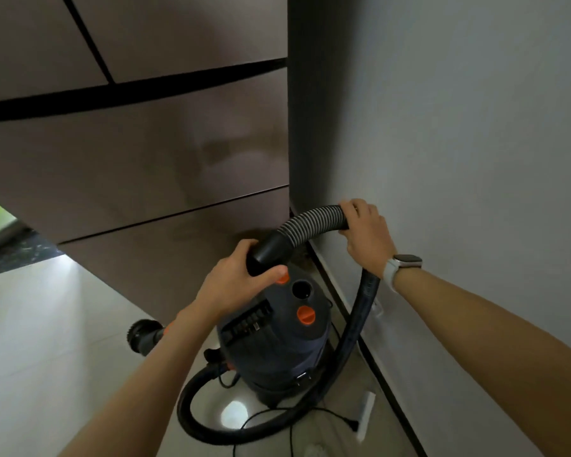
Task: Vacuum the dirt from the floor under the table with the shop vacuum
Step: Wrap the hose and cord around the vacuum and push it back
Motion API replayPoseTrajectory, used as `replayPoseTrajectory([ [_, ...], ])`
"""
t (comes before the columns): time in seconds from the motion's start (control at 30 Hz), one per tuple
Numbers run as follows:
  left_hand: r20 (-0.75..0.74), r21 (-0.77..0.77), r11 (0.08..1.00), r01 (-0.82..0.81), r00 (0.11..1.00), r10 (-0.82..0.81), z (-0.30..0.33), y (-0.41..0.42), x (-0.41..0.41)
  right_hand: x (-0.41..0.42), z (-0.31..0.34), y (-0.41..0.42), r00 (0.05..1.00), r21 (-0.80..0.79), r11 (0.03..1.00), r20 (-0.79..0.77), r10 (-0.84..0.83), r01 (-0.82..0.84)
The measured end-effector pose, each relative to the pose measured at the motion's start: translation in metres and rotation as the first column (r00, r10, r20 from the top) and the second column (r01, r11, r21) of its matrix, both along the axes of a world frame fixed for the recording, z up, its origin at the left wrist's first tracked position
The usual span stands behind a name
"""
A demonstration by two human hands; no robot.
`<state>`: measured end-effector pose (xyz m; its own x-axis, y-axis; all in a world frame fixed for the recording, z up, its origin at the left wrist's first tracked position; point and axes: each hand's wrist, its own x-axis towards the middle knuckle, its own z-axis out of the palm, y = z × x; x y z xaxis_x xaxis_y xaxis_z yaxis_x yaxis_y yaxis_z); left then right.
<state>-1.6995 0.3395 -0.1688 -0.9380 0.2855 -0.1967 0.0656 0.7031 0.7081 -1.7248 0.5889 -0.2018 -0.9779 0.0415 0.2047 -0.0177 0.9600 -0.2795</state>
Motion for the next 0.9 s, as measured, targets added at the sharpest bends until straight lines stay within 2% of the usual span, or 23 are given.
replayPoseTrajectory([
  [0.07,-0.010,0.085,0.996,-0.033,0.999,0.034,0.007,0.013,-0.009,-0.017,0.019,-0.001,0.995,0.124,0.990,-0.057,0.077,-0.069],
  [0.2,-0.081,0.034,0.998,-0.051,0.995,0.054,0.022,0.045,-0.034,-0.050,0.056,0.001,0.929,0.333,0.914,-0.199,0.310,-0.234],
  [0.27,-0.077,0.146,0.985,-0.094,0.991,0.106,0.029,0.060,-0.044,-0.062,0.073,0.000,0.892,0.381,0.879,-0.228,0.391,-0.288],
  [0.33,-0.051,0.328,0.930,-0.169,0.979,0.196,0.030,0.068,-0.048,-0.069,0.079,-0.001,0.876,0.309,0.892,-0.251,0.412,-0.331],
  [0.4,-0.035,0.416,0.883,-0.218,0.966,0.254,0.027,0.066,-0.048,-0.070,0.072,-0.003,0.900,0.145,0.929,-0.236,0.367,-0.341],
  [0.53,-0.006,0.475,0.851,-0.224,0.966,0.257,0.015,0.035,-0.040,-0.075,0.035,-0.006,0.974,-0.157,0.961,-0.021,0.226,-0.226],
  [0.6,-0.002,0.479,0.847,-0.229,0.965,0.262,0.011,0.017,-0.036,-0.078,0.015,-0.014,0.974,-0.230,0.956,0.089,0.208,-0.183],
  [0.7,0.007,0.486,0.832,-0.268,0.953,0.303,0.005,-0.007,-0.032,-0.076,-0.013,-0.036,0.973,-0.348,0.934,0.178,0.150,-0.081],
  [0.8,0.074,0.449,0.833,-0.325,0.942,0.328,-0.002,-0.034,-0.032,-0.078,-0.031,-0.054,0.972,-0.292,0.956,0.227,0.057,0.012],
  [0.9,0.230,0.352,0.886,-0.301,0.946,0.230,-0.016,-0.060,-0.032,-0.097,-0.030,-0.066,0.985,-0.101,0.994,0.164,0.050,-0.034],
])
